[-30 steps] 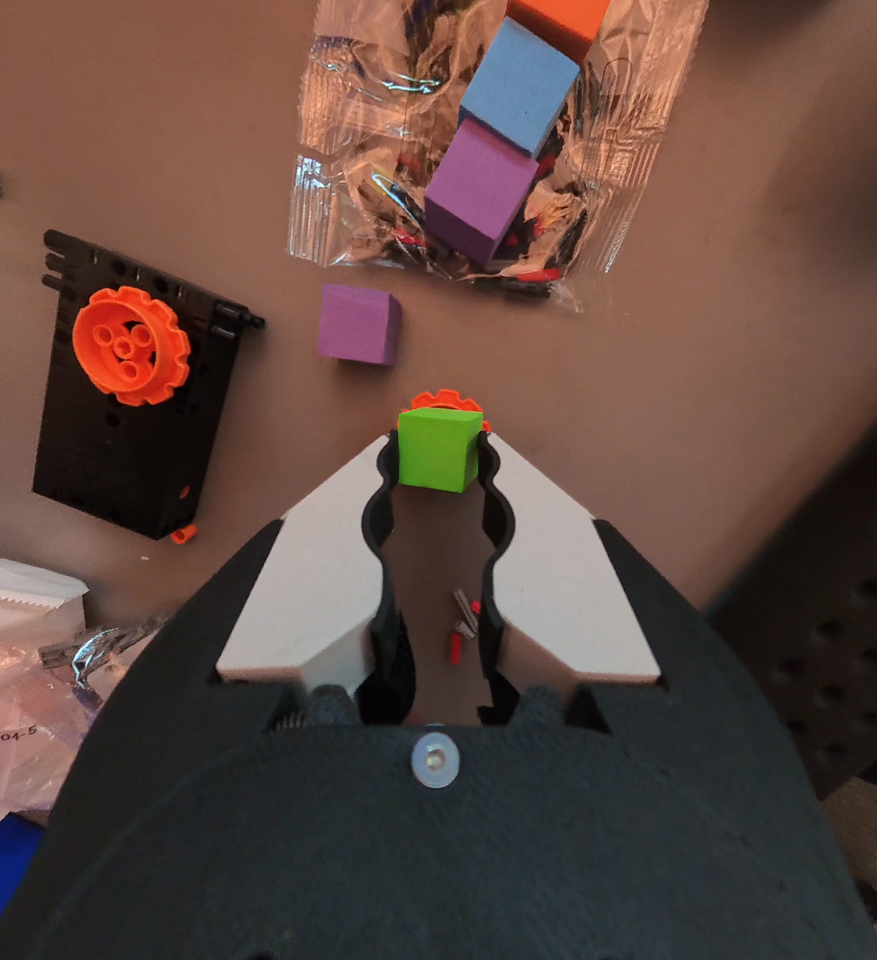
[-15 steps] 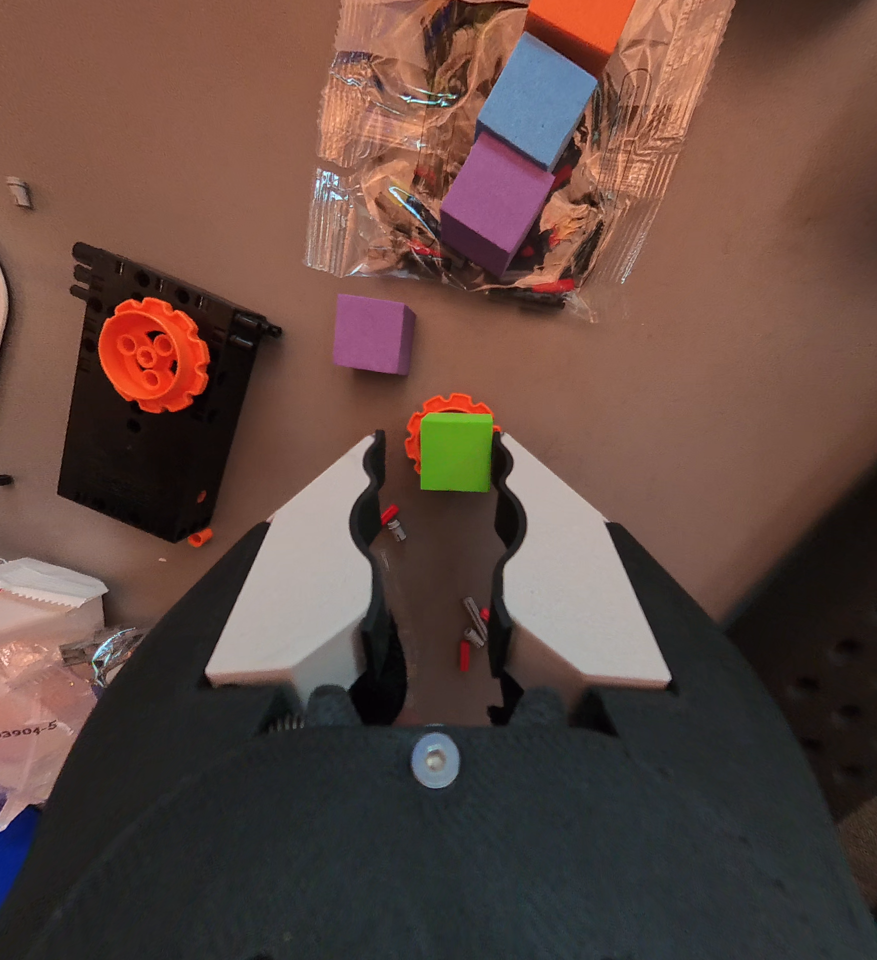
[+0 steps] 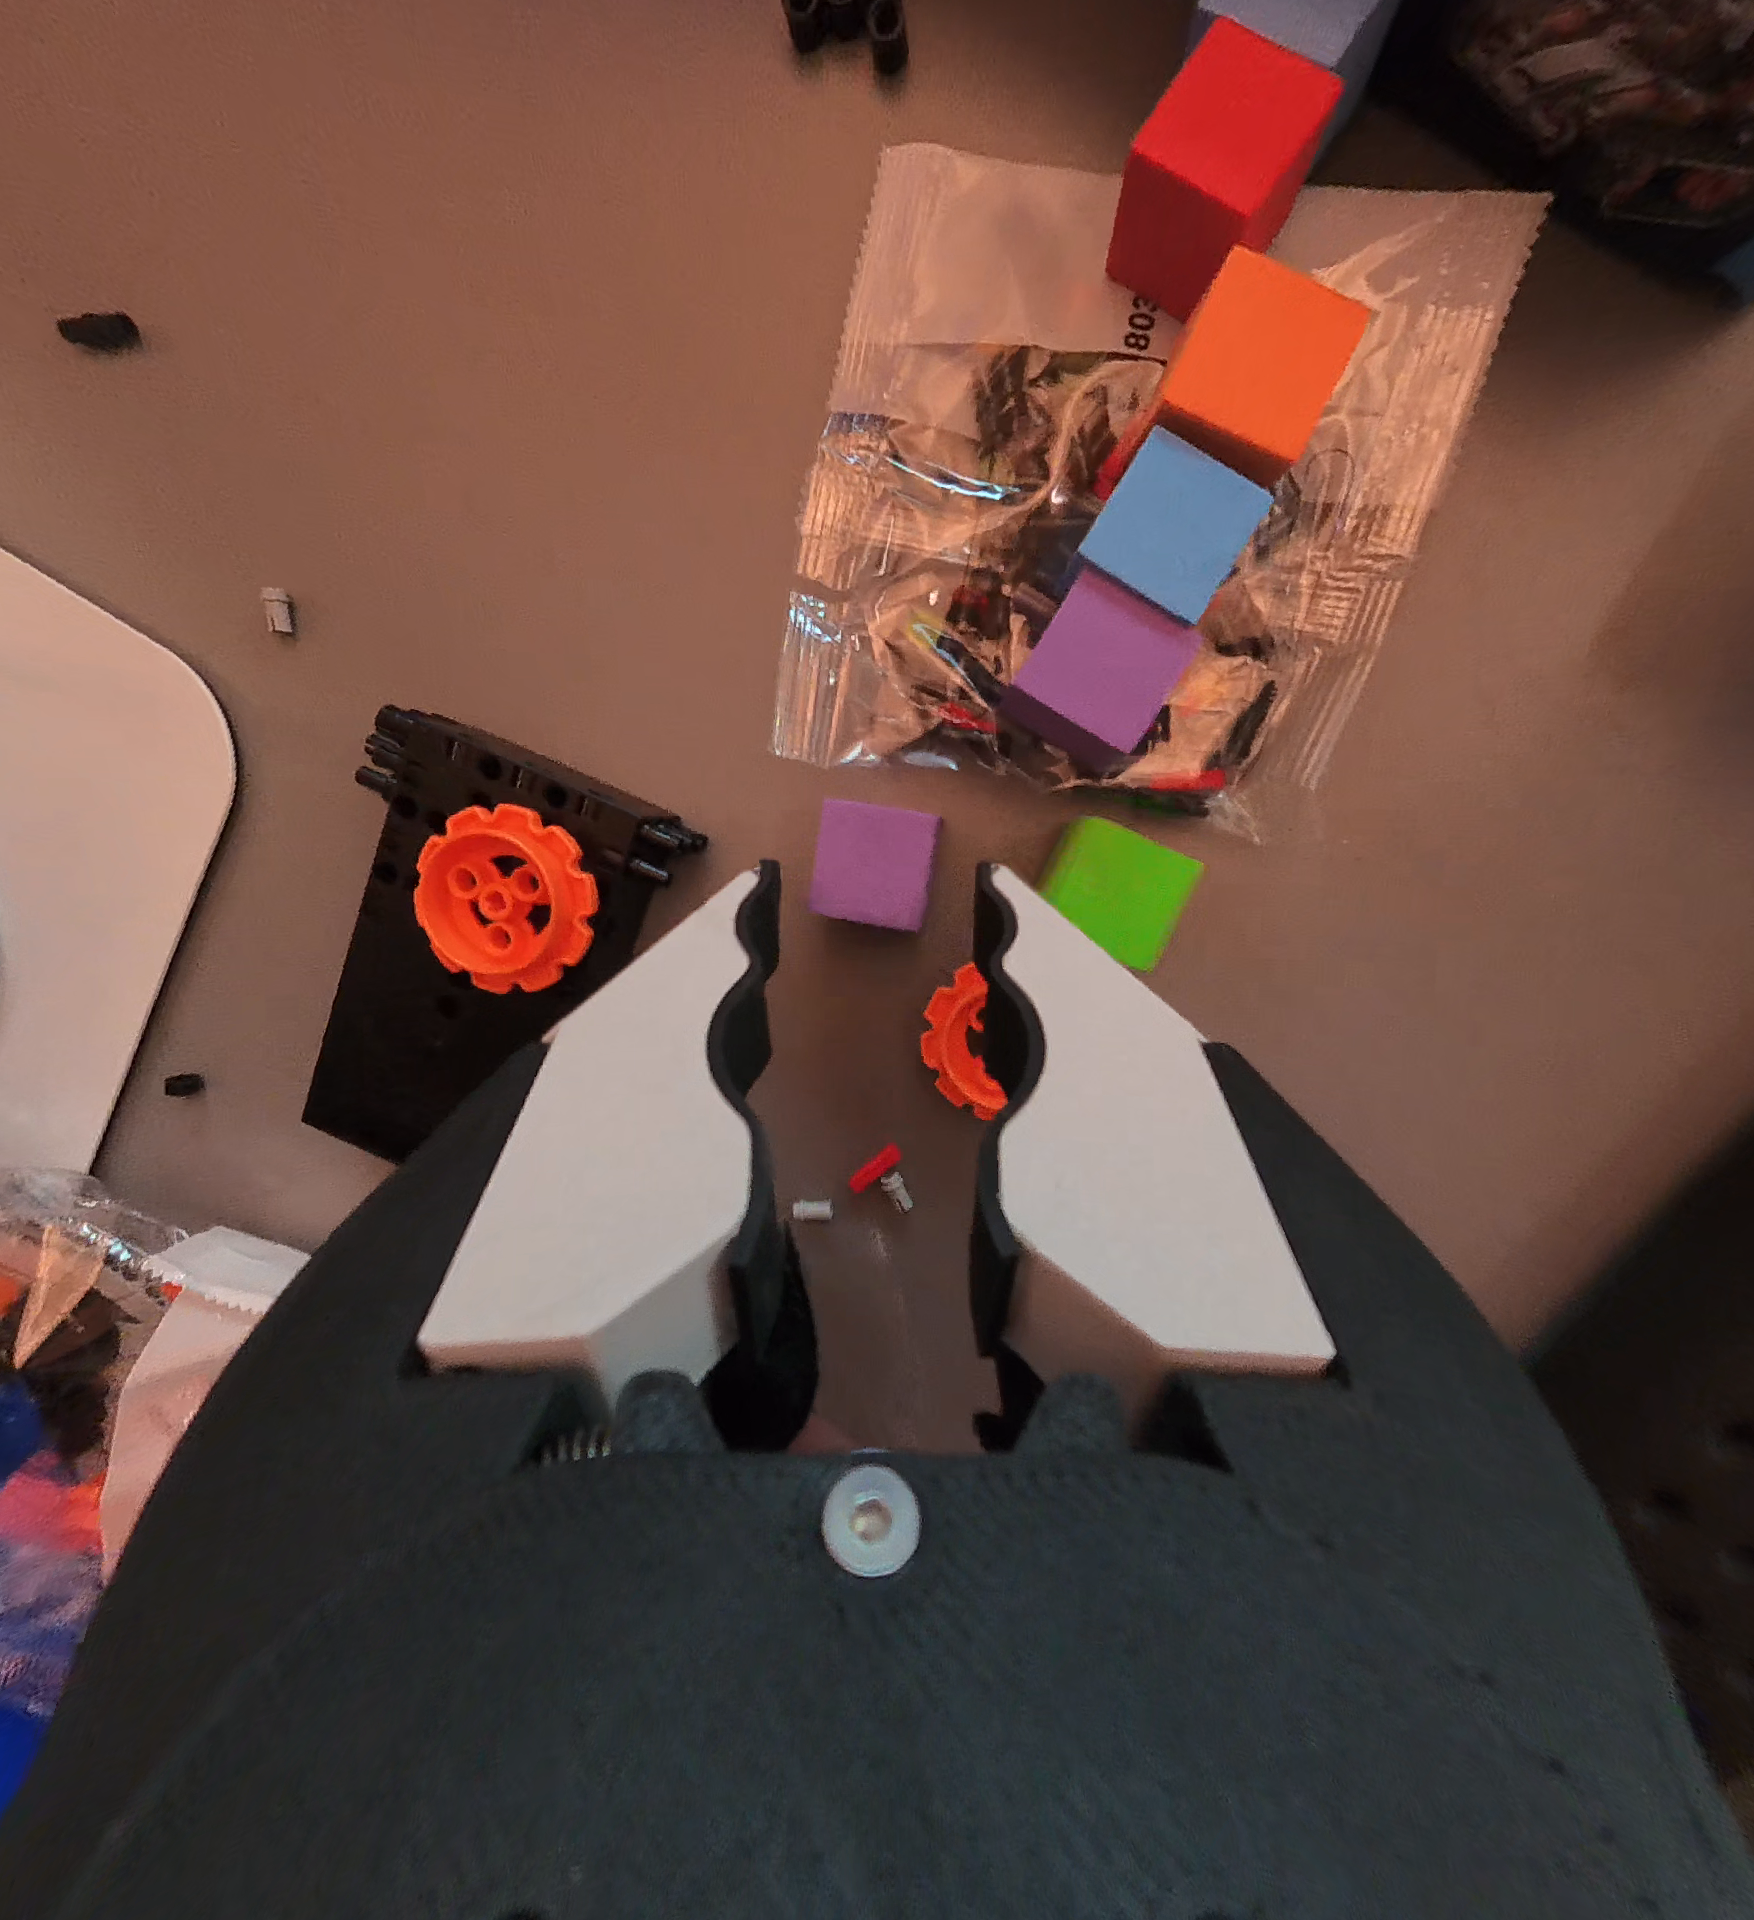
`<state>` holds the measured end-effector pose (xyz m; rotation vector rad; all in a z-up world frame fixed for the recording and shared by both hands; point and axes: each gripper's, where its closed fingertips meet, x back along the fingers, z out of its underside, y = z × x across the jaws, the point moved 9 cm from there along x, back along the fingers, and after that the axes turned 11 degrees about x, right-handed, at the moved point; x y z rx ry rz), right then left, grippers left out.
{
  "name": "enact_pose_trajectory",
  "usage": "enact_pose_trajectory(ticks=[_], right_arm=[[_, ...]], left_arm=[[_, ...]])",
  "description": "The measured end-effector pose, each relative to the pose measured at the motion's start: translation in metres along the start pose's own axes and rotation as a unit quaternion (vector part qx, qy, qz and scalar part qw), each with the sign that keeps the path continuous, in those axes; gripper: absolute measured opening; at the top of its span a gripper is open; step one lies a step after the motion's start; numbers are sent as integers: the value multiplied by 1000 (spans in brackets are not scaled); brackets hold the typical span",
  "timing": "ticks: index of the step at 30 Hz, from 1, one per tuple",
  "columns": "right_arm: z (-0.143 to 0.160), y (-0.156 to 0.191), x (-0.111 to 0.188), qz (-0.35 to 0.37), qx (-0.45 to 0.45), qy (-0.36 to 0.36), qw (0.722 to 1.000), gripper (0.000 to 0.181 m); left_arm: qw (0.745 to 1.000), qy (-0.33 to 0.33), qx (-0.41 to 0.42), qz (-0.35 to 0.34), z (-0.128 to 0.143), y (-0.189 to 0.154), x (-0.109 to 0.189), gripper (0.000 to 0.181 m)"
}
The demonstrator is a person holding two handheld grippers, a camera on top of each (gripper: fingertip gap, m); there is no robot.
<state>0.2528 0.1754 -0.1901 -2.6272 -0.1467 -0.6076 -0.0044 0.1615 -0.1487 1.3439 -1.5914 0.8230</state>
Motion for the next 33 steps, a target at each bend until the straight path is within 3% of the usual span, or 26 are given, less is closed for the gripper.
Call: enact_pose_trajectory(ticks=[6, 9, 17, 22, 33], right_arm=[[0, 0, 0, -1, 1, -1, 1000, 0], [0, 0, 0, -1, 1, -2, 1000, 0], [-1, 0, 1, 1, 2, -5, 1000, 0], [-1, 0, 1, 2, 5, -4, 1000, 0], [-1, 0, 1, 2, 4, -5, 1000, 0]], left_arm=[[1000, 27, -2, 0, 1, -1, -17, 34], [999, 33, -7, -9, 3, 0, -23, 24], [999, 36, -11, 1, 23, -10, 10, 24], [998, 58, -16, 0, 34, -15, 9, 24], [999, 41, -16, 11, 31, -21, 10, 24]])
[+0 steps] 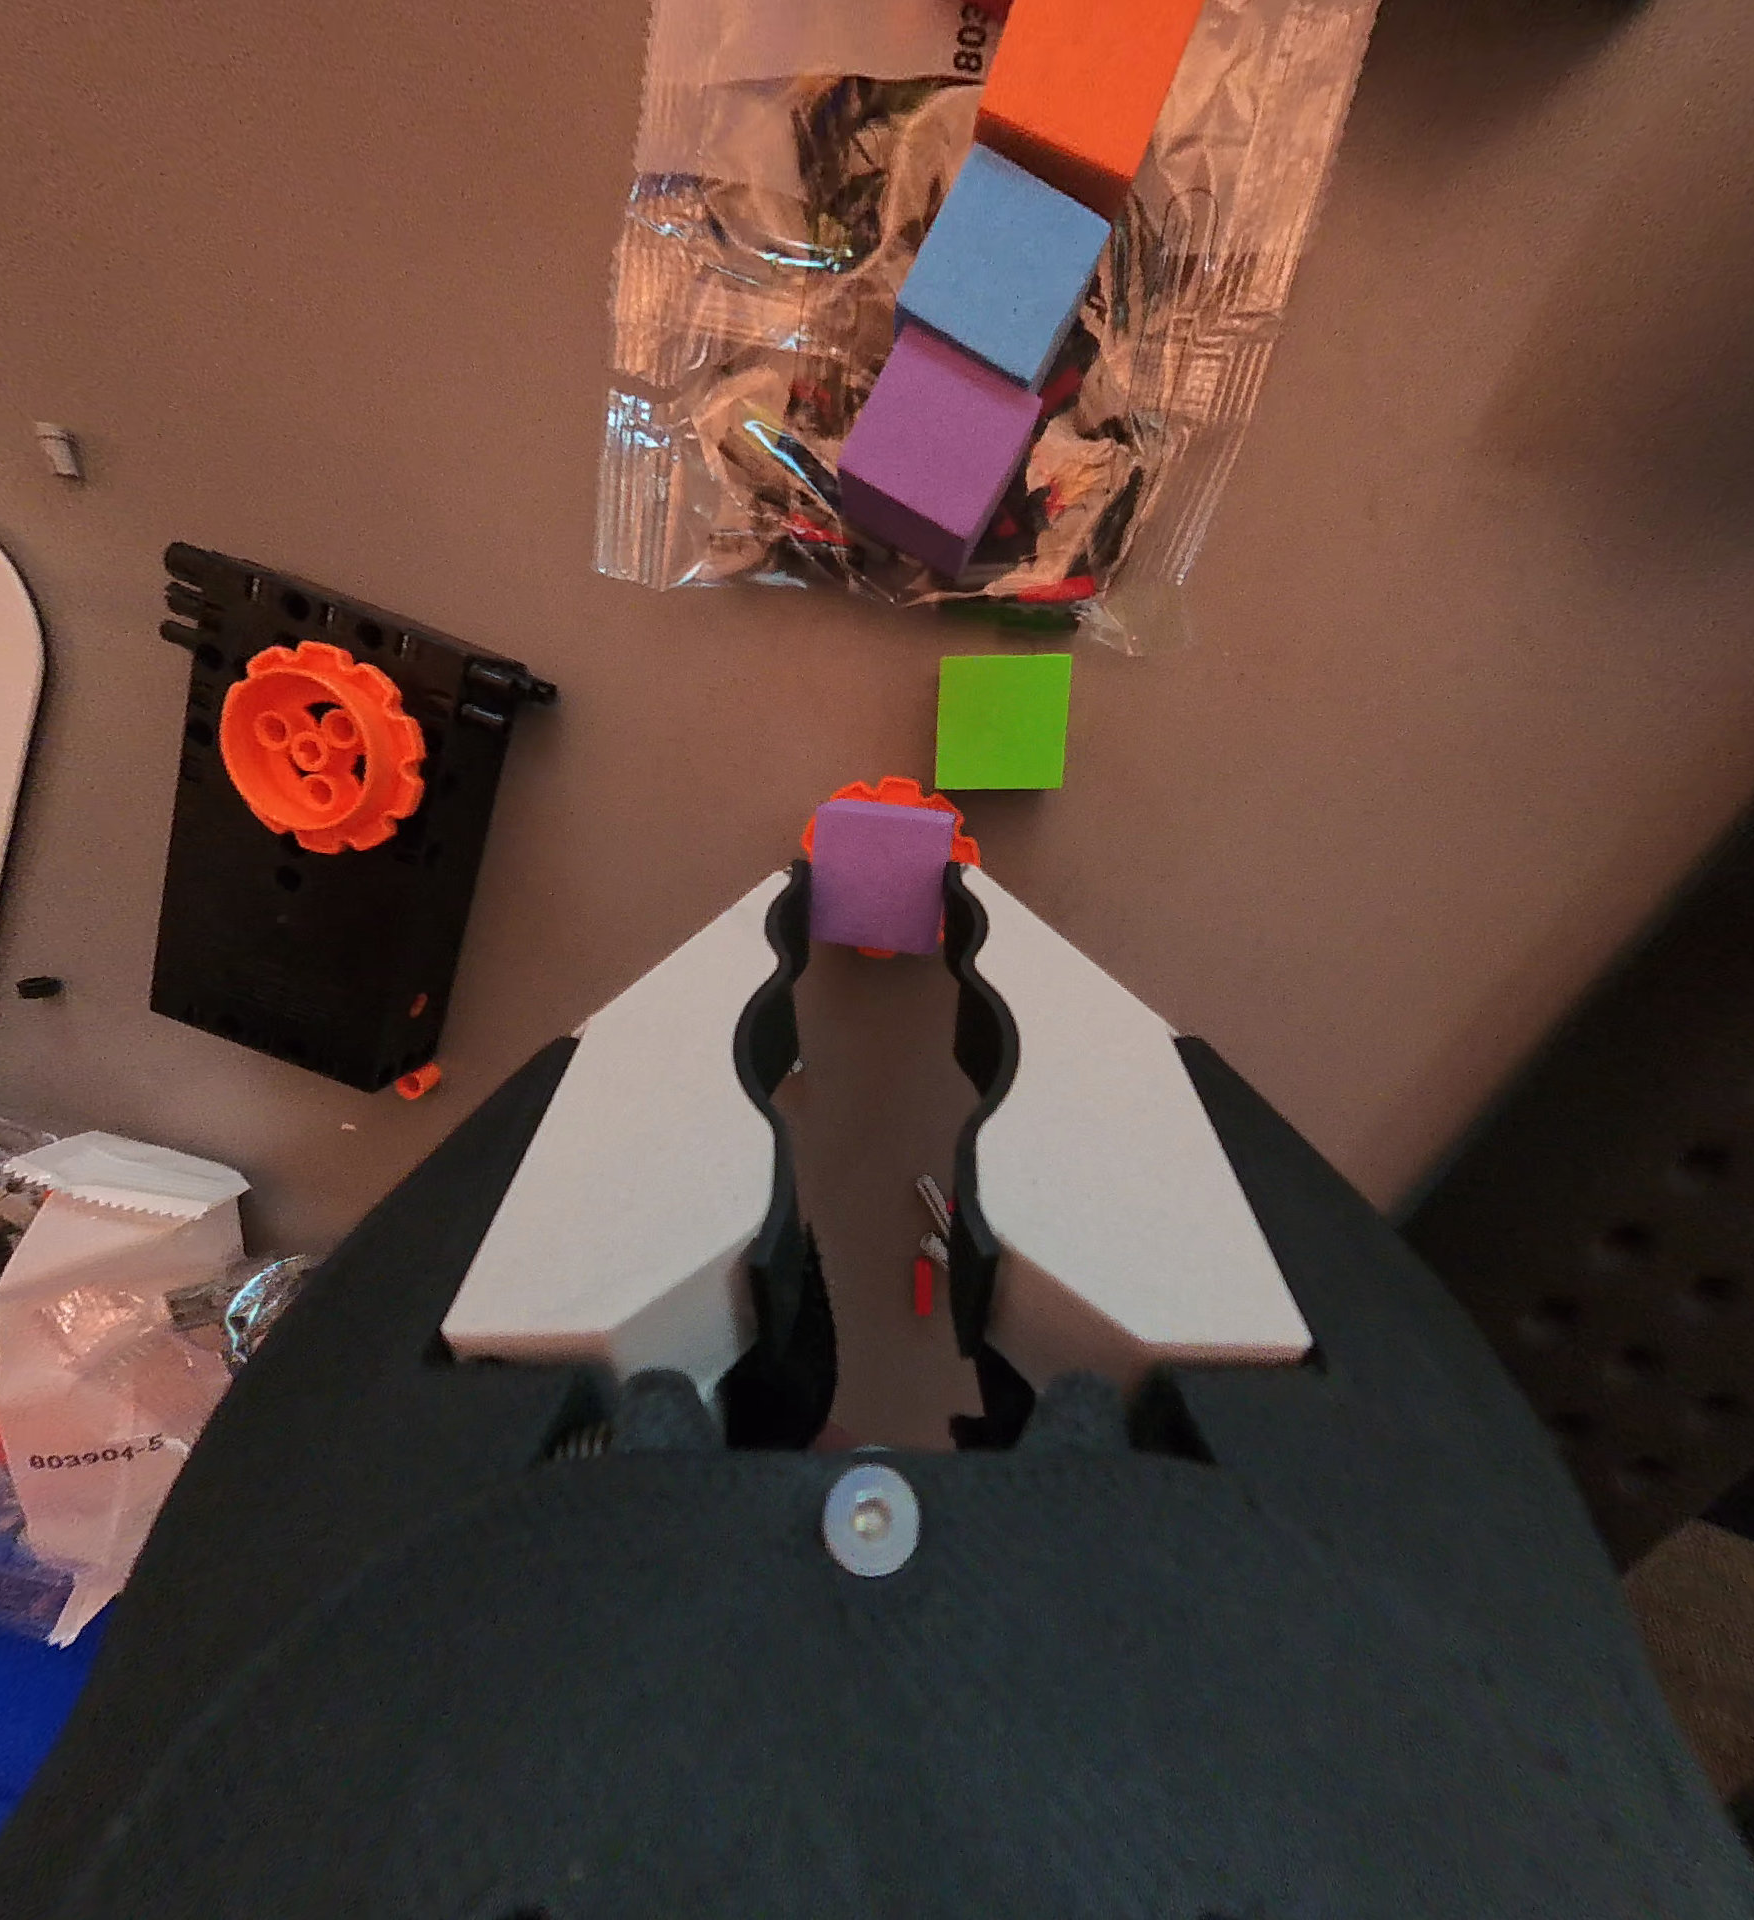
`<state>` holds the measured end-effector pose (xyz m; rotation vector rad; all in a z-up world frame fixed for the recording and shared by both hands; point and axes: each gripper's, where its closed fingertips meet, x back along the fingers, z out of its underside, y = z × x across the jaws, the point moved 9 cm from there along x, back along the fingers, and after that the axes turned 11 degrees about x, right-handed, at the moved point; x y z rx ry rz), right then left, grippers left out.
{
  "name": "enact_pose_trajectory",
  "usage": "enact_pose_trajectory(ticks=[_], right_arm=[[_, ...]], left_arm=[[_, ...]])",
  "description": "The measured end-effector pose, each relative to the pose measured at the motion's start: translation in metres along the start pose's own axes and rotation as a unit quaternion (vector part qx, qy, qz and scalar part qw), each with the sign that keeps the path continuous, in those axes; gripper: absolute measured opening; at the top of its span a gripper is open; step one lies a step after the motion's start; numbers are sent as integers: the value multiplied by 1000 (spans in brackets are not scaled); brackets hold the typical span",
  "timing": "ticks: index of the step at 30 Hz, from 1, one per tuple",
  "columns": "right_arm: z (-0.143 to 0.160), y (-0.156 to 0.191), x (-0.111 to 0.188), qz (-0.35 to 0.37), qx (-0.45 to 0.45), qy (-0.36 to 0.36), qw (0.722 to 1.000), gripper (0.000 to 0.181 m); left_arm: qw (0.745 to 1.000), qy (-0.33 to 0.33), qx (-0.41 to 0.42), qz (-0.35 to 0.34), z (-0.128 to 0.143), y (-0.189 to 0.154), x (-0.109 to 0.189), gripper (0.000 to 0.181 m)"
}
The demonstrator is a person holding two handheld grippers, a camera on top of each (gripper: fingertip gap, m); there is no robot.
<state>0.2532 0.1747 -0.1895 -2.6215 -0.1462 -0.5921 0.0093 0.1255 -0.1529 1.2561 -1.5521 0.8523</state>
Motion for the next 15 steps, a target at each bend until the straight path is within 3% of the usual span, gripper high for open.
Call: enact_pose_trajectory(ticks=[15], right_arm=[[0, 0, 1, 0, 1, -2, 1000, 0]], left_arm=[[1000, 15, 2, -9, 1, 3, -2, 24]])
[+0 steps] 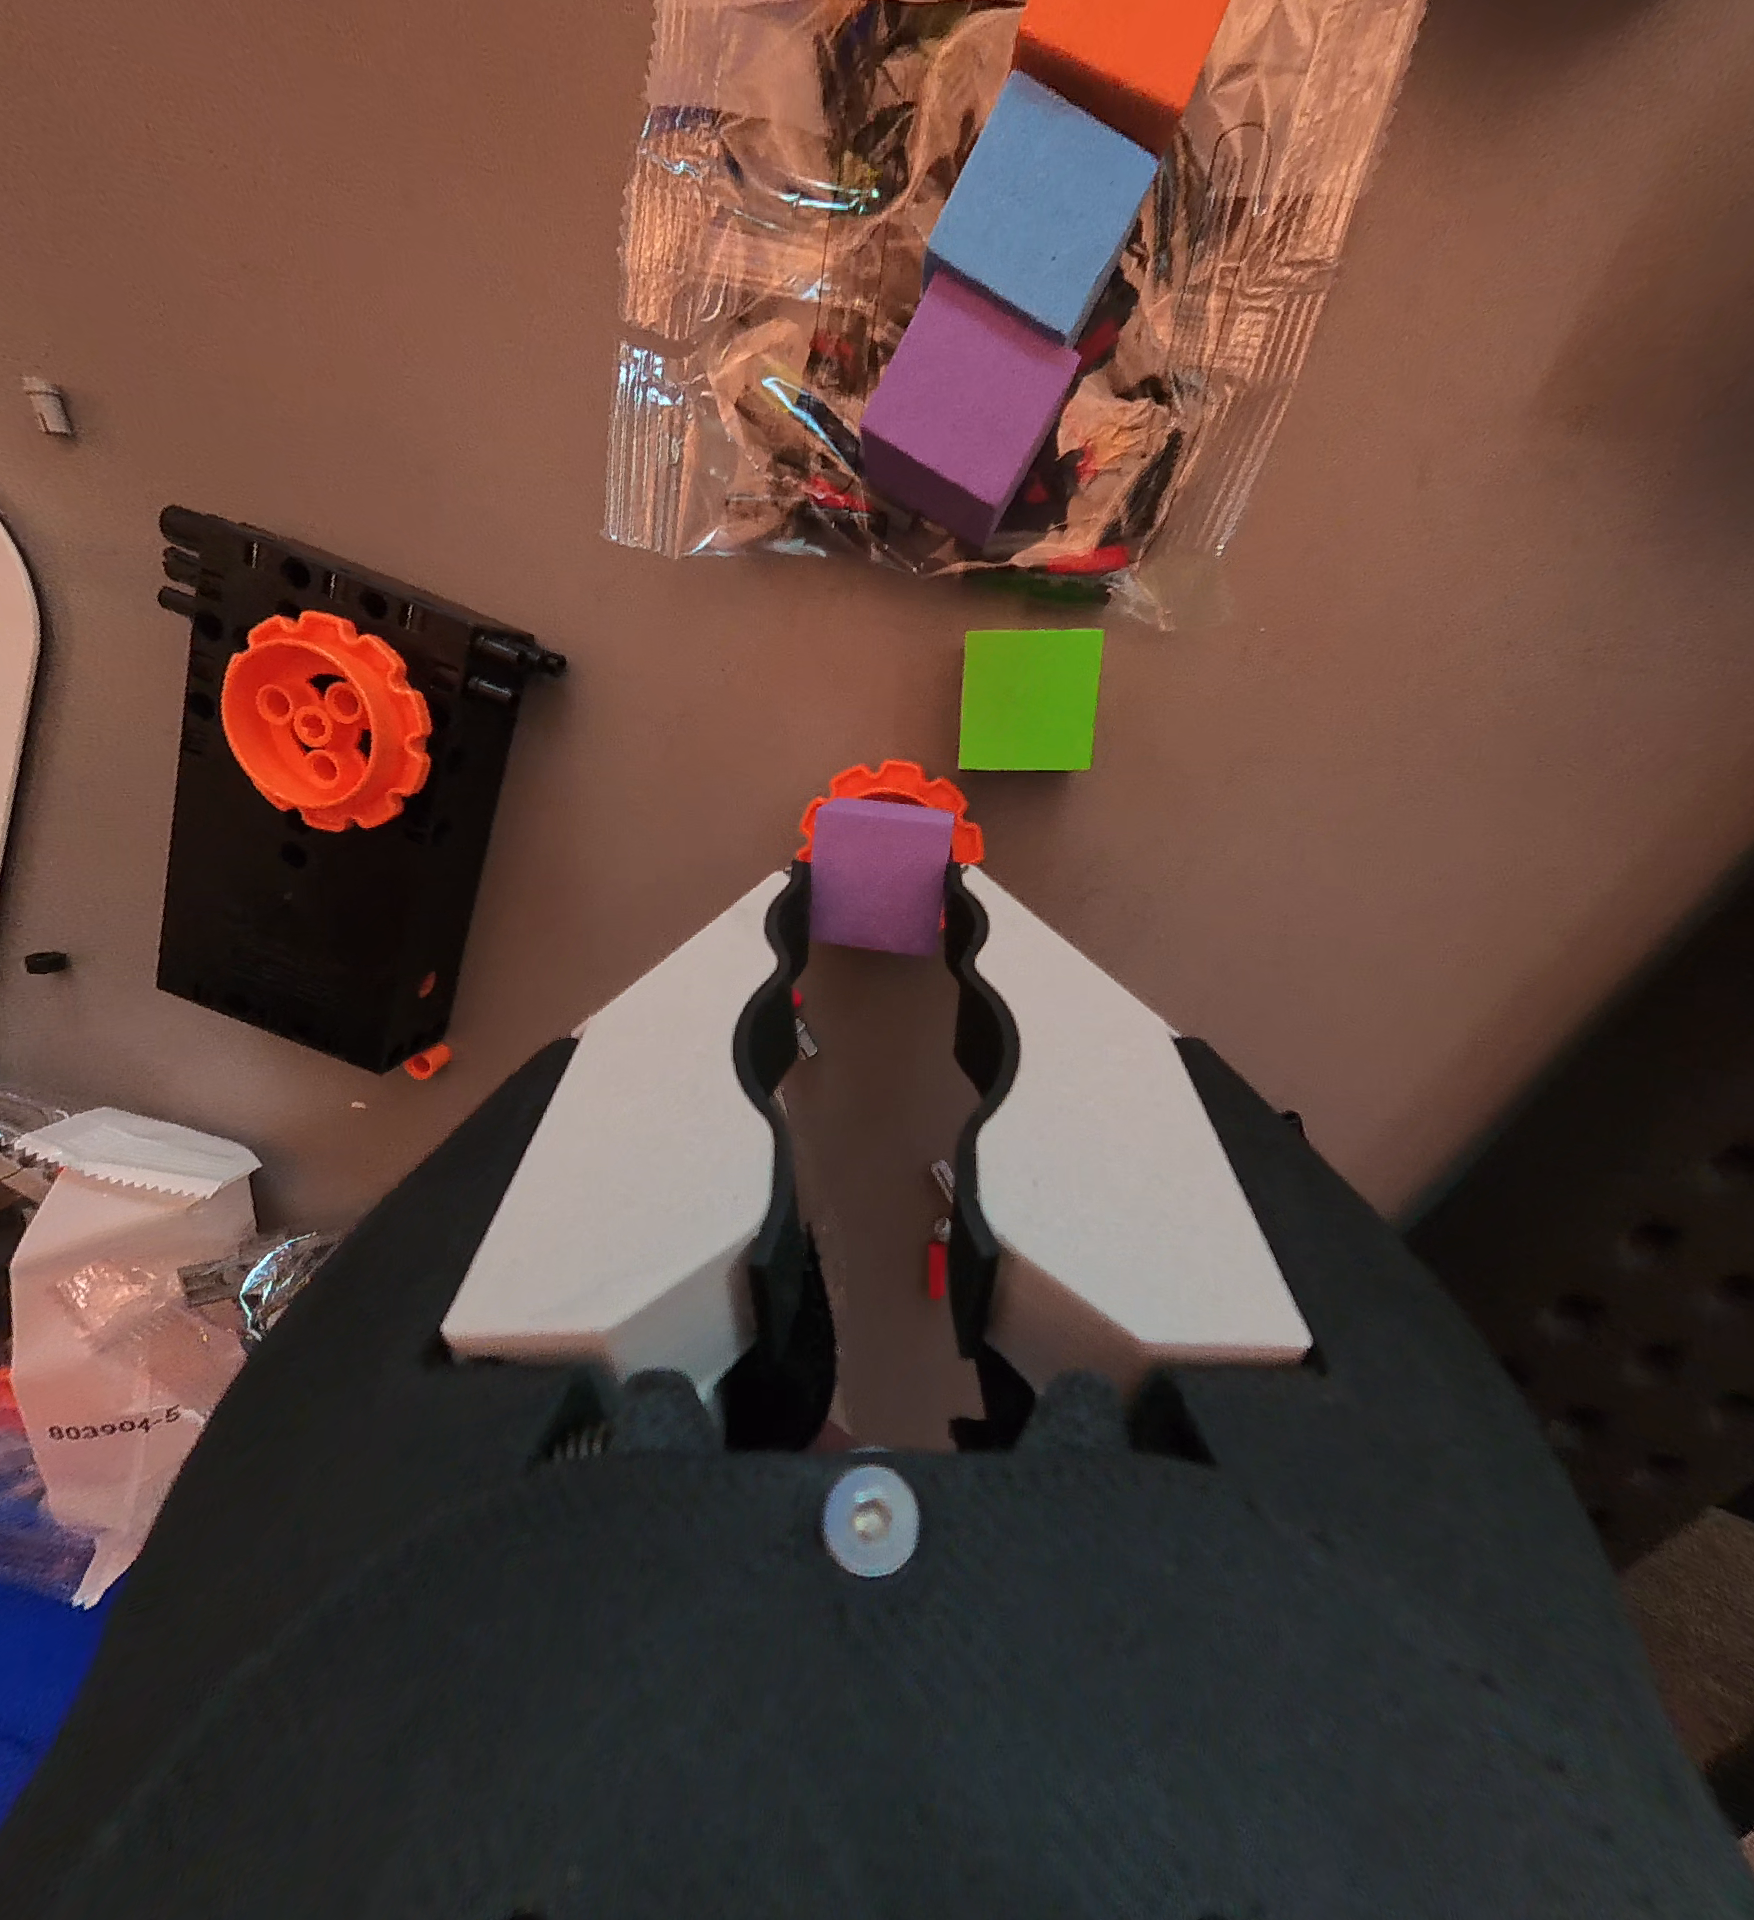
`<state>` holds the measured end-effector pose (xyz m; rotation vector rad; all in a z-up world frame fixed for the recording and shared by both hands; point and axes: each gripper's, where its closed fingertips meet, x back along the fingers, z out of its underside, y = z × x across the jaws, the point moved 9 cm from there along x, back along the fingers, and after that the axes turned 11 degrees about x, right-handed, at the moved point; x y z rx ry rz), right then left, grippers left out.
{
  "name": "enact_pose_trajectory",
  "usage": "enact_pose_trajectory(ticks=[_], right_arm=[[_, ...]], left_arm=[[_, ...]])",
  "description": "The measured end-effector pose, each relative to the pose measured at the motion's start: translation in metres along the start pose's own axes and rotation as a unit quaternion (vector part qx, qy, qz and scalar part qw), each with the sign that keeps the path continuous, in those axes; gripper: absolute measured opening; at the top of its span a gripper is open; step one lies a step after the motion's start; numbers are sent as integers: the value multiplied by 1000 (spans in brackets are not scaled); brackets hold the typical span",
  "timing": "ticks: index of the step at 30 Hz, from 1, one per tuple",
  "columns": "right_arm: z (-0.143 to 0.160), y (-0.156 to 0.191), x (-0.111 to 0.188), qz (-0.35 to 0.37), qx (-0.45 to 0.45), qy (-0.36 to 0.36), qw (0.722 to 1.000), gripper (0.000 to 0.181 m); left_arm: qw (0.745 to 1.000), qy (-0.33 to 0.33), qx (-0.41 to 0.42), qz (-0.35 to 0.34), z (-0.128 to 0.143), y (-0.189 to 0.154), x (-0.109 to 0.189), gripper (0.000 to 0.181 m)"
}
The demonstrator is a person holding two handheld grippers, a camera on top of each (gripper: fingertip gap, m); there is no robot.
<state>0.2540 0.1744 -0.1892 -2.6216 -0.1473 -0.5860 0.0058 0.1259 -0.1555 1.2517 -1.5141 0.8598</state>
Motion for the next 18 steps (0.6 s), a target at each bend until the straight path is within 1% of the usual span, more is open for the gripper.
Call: enact_pose_trajectory(ticks=[4, 6, 7, 10, 12, 15, 18], right_arm=[[0, 0, 0, 0, 0, 0, 1000, 0], [0, 0, 0, 0, 0, 0, 1000, 0], [0, 0, 0, 0, 1, 0, 1000, 0], [0, 0, 0, 0, 1, 0, 1000, 0], [0, 0, 0, 0, 1, 0, 1000, 0], [0, 1, 0, -1, 2, 1, 1000, 0], [0, 1, 1, 0, 1, 0, 1000, 0]], left_arm=[[1000, 0, -1, -1, 0, 0, 0, 25], [1000, -3, -1, -11, 0, 1, 2, 36], [1000, -14, 2, -15, -2, 1, 5, 44], [998, -53, -14, 5, -13, -12, 14, 46], [998, -41, -43, 6, -17, -24, 10, 44], [997, -7, -71, 1, -21, -35, -4, 41], [997, 19, -74, -20, -24, -34, -18, 34]])
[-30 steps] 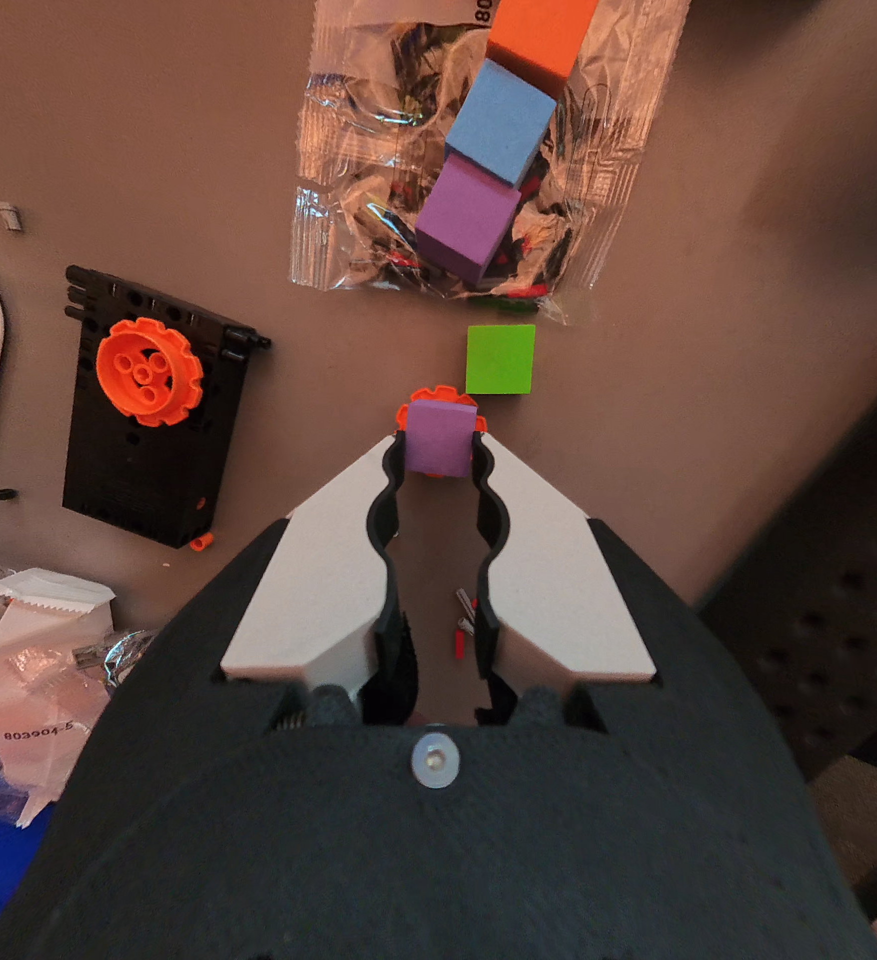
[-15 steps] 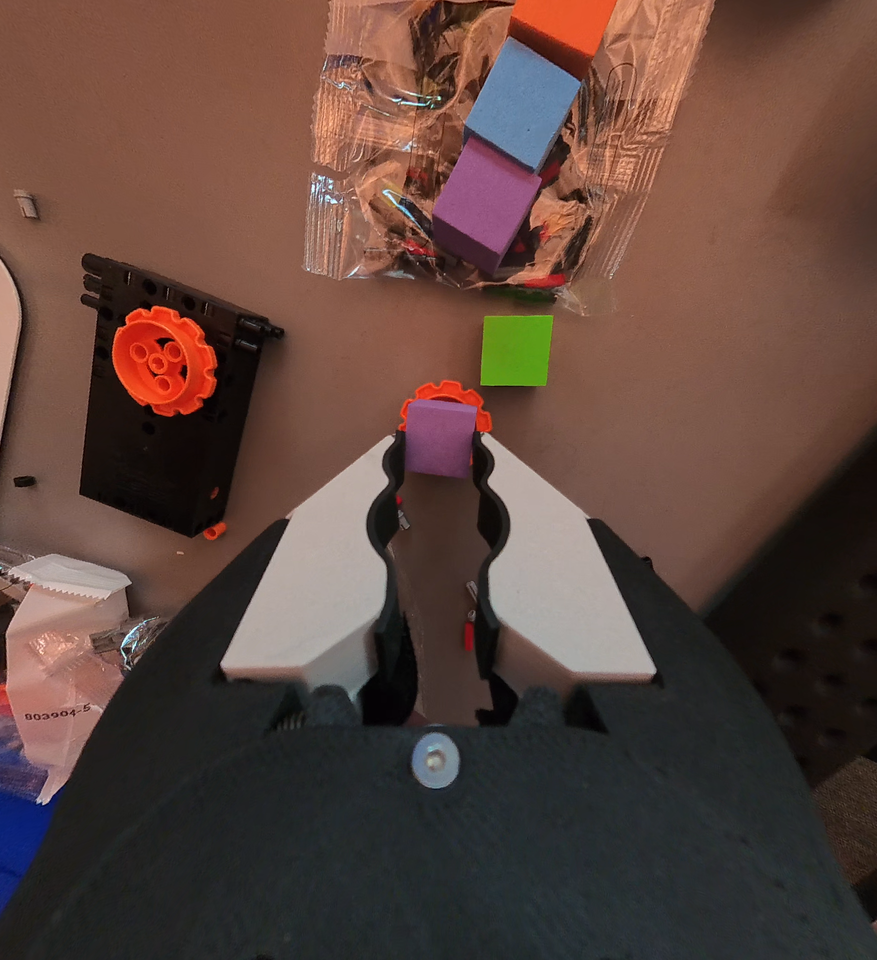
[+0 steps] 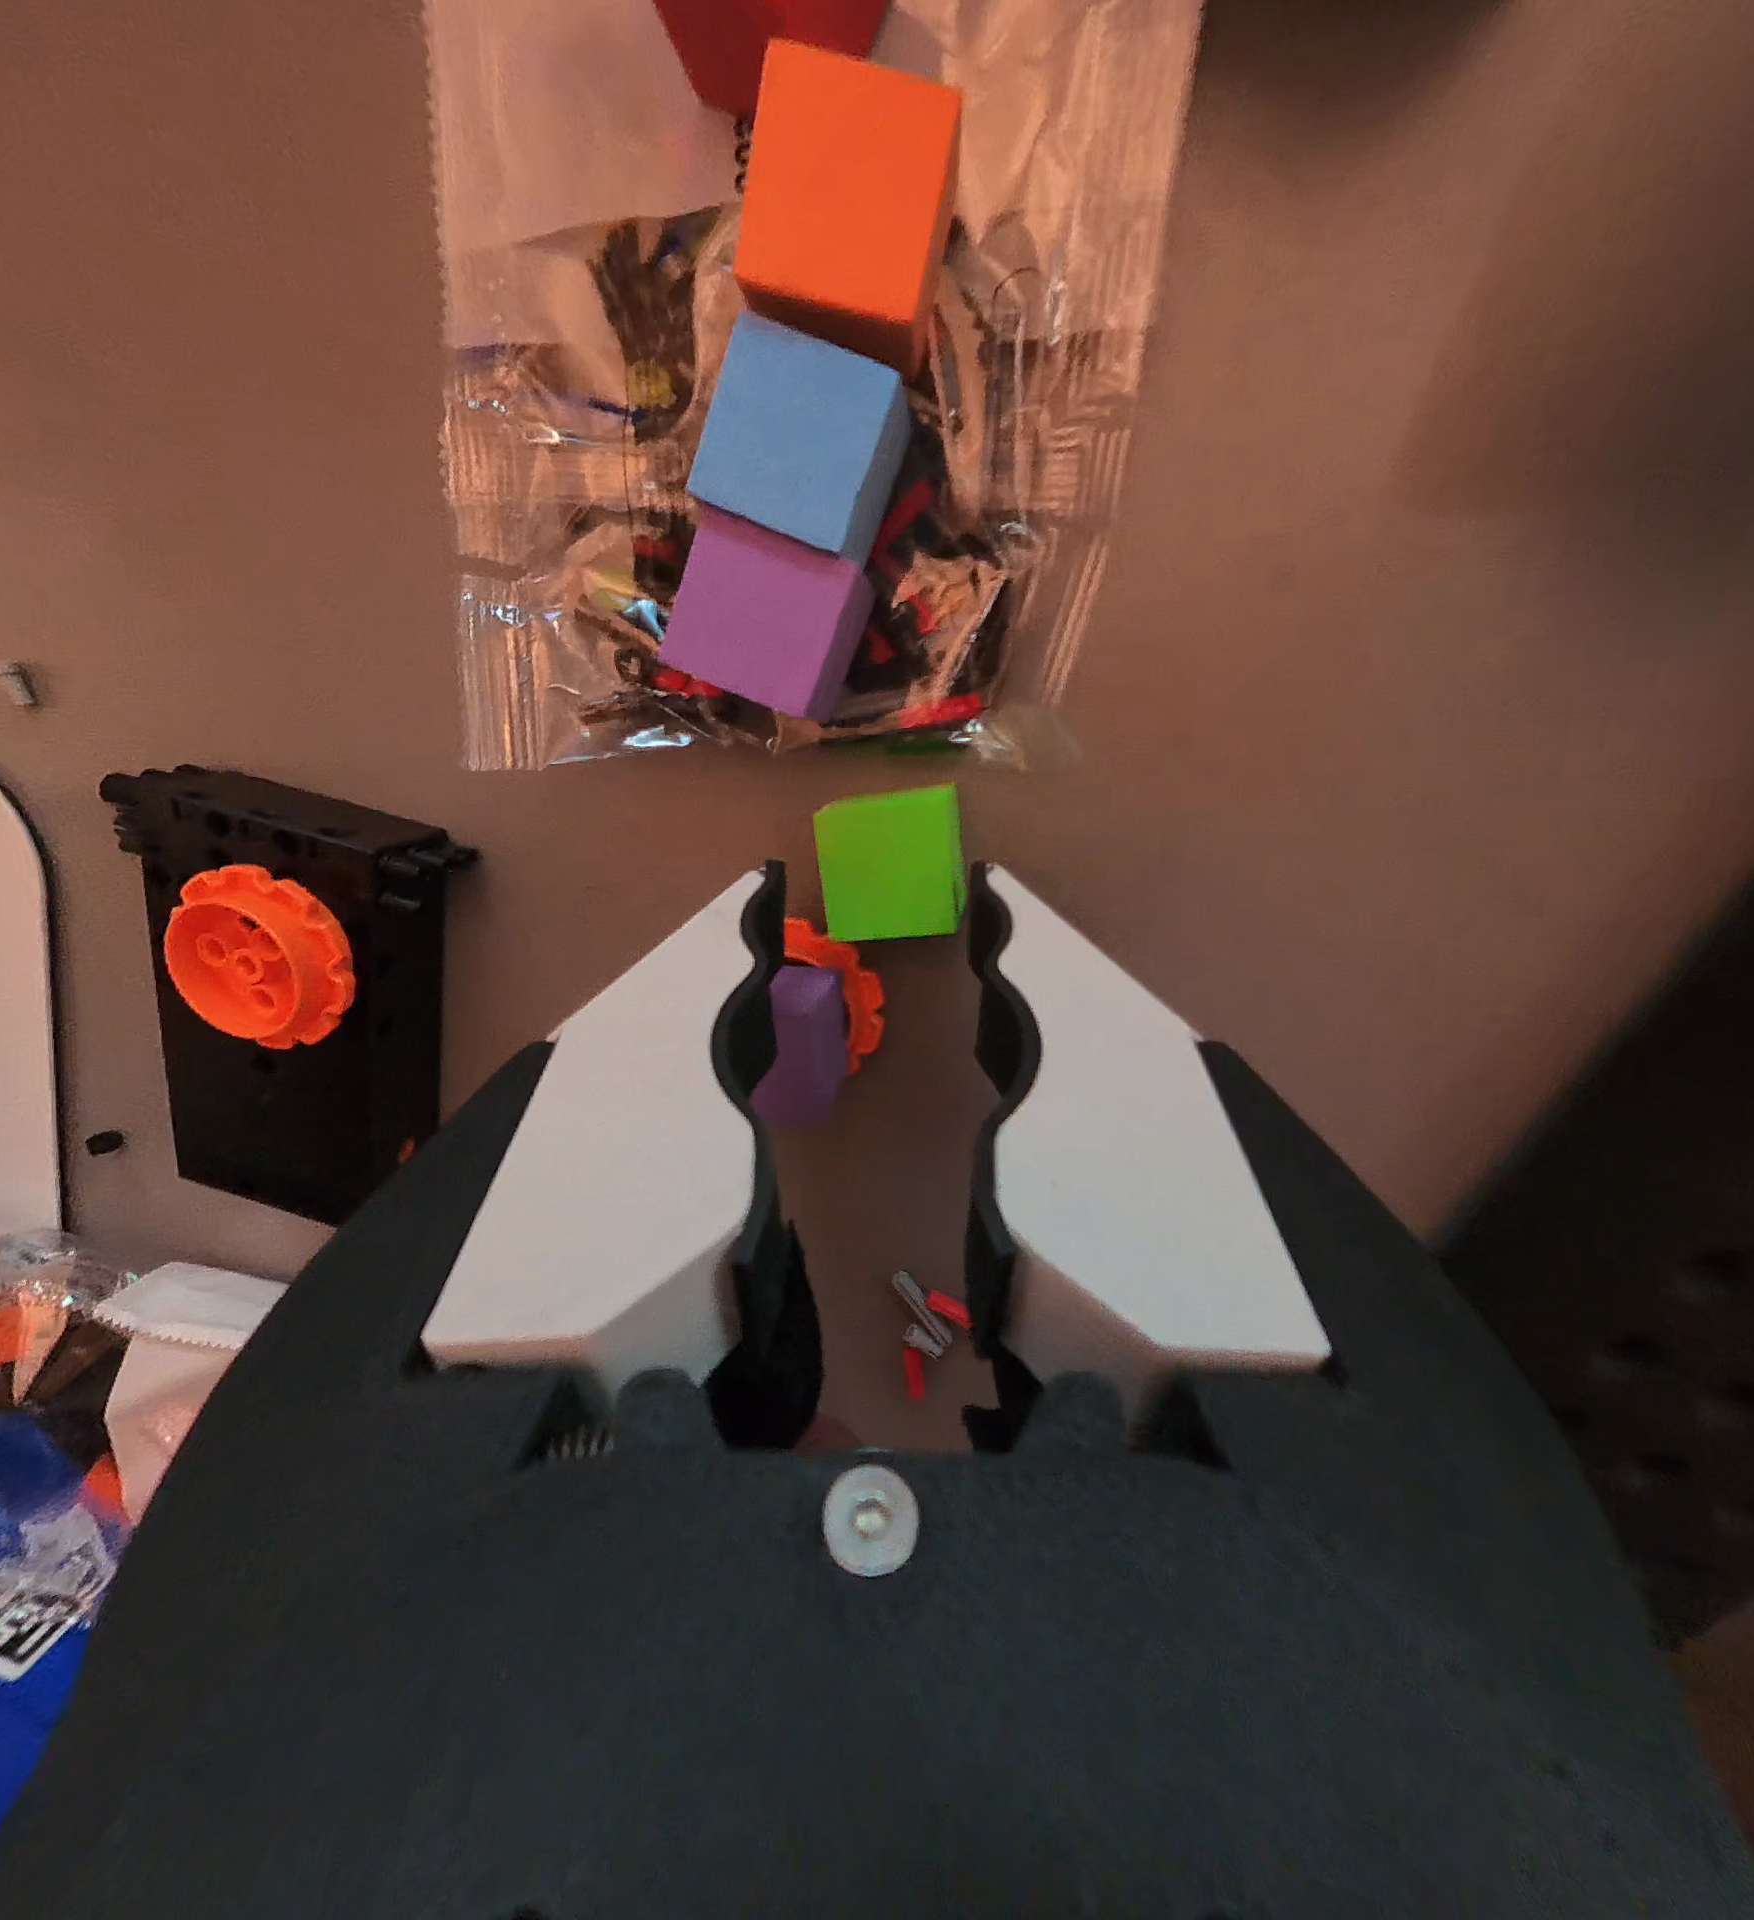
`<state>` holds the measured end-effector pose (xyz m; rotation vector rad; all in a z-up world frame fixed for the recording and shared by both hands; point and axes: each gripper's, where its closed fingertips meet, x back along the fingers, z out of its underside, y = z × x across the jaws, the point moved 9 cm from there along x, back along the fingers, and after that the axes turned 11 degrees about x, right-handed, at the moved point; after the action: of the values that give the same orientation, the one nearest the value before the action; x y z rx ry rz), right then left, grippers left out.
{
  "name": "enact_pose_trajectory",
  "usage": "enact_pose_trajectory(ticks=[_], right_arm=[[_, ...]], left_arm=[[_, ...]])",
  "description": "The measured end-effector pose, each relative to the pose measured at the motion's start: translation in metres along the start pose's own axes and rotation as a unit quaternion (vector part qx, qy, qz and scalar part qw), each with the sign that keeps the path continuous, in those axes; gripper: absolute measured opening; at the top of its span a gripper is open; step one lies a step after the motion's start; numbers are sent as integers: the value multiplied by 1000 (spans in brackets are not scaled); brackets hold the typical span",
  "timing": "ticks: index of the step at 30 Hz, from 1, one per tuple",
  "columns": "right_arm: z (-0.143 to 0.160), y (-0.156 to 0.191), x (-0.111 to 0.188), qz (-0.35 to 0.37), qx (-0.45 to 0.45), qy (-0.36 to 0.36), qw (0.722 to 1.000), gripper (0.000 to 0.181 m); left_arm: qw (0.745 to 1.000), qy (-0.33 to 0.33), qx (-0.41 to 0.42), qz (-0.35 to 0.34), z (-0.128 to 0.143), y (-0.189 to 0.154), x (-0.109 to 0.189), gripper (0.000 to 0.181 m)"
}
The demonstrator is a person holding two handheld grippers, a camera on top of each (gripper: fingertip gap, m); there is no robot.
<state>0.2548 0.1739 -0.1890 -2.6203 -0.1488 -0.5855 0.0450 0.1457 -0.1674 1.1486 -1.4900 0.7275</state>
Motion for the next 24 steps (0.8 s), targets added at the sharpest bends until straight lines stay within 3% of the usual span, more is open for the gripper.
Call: enact_pose_trajectory(ticks=[5, 9, 14, 24], right_arm=[[0, 0, 1, 0, 0, -1, 1000, 0], [0, 0, 1, -2, 1, -2, 1000, 0], [-1, 1, 1, -2, 0, -3, 1000, 0], [-1, 1, 1, -2, 0, -4, 1000, 0]], left_arm=[[1000, 0, -6, 5, -4, -3, -3, 25], [1000, -23, 3, 0, -3, 6, 26, 25], [1000, -5, 19, -10, 8, 26, 55, 25], [1000, 26, 13, 8, 16, 30, 48, 25]])
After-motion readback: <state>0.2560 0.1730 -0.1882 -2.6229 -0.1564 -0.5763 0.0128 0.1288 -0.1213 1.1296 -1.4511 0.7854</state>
